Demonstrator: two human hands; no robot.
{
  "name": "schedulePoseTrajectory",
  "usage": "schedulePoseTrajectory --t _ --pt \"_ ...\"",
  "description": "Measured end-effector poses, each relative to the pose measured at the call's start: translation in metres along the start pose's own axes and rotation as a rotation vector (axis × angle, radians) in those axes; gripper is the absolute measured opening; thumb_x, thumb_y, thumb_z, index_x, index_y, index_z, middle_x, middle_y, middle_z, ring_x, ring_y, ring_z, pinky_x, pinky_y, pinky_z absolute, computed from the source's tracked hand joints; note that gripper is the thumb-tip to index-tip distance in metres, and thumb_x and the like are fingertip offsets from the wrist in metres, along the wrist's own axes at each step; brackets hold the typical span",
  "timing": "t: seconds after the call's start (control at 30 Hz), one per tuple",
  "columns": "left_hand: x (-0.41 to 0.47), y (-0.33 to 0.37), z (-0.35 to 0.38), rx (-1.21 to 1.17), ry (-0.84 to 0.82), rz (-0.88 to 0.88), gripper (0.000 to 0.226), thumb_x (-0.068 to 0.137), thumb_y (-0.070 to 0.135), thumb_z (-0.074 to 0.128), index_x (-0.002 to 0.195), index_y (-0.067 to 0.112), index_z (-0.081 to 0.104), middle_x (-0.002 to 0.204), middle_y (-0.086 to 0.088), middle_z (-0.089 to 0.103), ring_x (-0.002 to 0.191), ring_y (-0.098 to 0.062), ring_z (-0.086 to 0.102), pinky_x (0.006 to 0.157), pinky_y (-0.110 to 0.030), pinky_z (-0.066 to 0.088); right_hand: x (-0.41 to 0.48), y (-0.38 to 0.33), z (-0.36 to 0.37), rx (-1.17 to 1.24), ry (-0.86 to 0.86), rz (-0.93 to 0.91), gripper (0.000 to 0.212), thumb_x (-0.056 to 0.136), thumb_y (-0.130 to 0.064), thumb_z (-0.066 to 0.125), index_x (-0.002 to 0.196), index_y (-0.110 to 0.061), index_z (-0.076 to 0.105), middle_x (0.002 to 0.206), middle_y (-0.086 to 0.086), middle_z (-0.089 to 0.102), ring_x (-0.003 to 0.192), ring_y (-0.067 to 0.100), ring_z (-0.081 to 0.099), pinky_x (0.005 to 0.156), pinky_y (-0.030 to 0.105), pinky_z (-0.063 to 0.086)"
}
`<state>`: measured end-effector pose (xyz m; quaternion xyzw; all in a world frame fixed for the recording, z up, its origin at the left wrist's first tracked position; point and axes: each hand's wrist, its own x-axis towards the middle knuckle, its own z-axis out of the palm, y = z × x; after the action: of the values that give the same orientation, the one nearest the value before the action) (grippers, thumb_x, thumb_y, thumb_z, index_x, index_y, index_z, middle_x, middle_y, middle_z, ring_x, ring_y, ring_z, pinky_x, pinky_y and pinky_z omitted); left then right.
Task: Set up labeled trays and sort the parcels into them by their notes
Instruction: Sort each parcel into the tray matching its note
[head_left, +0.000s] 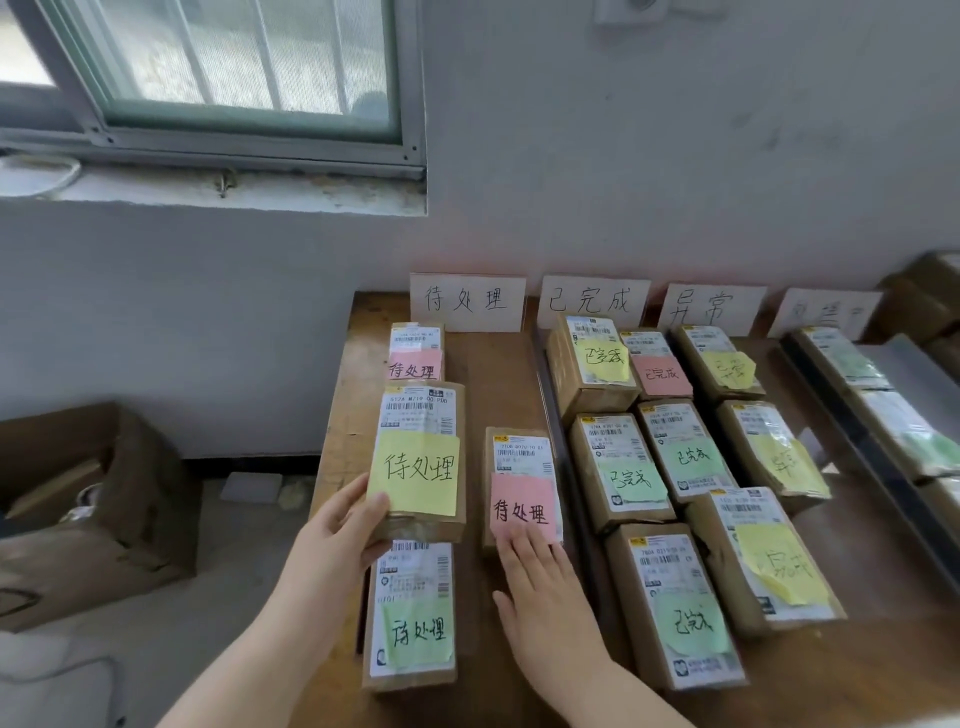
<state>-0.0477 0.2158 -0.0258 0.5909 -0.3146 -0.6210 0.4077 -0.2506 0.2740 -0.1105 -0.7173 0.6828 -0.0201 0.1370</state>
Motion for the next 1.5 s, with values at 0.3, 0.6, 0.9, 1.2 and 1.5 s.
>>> schedulePoseTrajectory --t 0.3,0.6,0.9,1.2,1.5 --pt "0.01 0.003 -0.021 -0.07 0.05 0.004 0.032 0.094 0.022 0.054 0.127 0.022 0.055 0.104 0.0 0.073 0.101 -0.021 0.067 0.092 -0.043 0.051 0.101 0.006 -0.028 -0.18 -0.054 -0.027 0.063 0.102 -0.038 0.026 0.152 -0.008 0.002 0.16 0.01 -0.002 0.147 0.025 -0.01 0.117 0.038 -0.01" --pt "0.033 0.01 -0.033 -0.164 0.12 0.011 0.032 0.094 0.017 0.051 0.125 0.014 0.056 0.107 -0.008 0.072 0.102 -0.027 0.066 0.093 -0.044 0.047 0.193 0.021 -0.046 -0.161 -0.064 -0.024 0.061 0.103 -0.033 0.026 0.152 -0.008 0.001 0.16 0.01 -0.006 0.147 0.024 -0.012 0.12 0.04 -0.006" --pt "0.029 0.012 0.003 -0.122 0.009 -0.064 0.038 0.091 0.018 0.056 0.129 0.016 0.053 0.103 -0.006 0.073 0.098 -0.025 0.068 0.089 -0.041 0.05 0.174 0.02 -0.068 0.422 0.0 0.059 0.053 0.103 -0.037 0.026 0.152 -0.016 0.02 0.16 -0.001 0.013 0.147 0.011 0.002 0.12 0.03 0.004" --pt "0.021 -0.001 0.076 -0.071 -0.103 -0.169 0.027 0.094 0.016 0.056 0.121 0.02 0.058 0.109 -0.002 0.071 0.106 -0.016 0.063 0.096 -0.034 0.047 0.051 0.017 -0.088 1.006 0.087 0.157 0.05 0.093 -0.05 0.032 0.14 -0.035 0.039 0.146 -0.021 0.036 0.133 -0.012 0.028 0.112 0.016 0.025" --pt "0.045 -0.044 0.115 0.071 -0.017 -0.221 0.038 0.1 0.019 0.049 0.138 0.019 0.047 0.121 -0.001 0.063 0.106 -0.011 0.057 0.084 -0.026 0.045 0.049 0.036 -0.055 0.596 -0.166 0.165 0.055 0.101 -0.033 0.038 0.152 -0.029 0.015 0.158 -0.016 -0.009 0.146 0.006 0.004 0.113 0.021 0.013"
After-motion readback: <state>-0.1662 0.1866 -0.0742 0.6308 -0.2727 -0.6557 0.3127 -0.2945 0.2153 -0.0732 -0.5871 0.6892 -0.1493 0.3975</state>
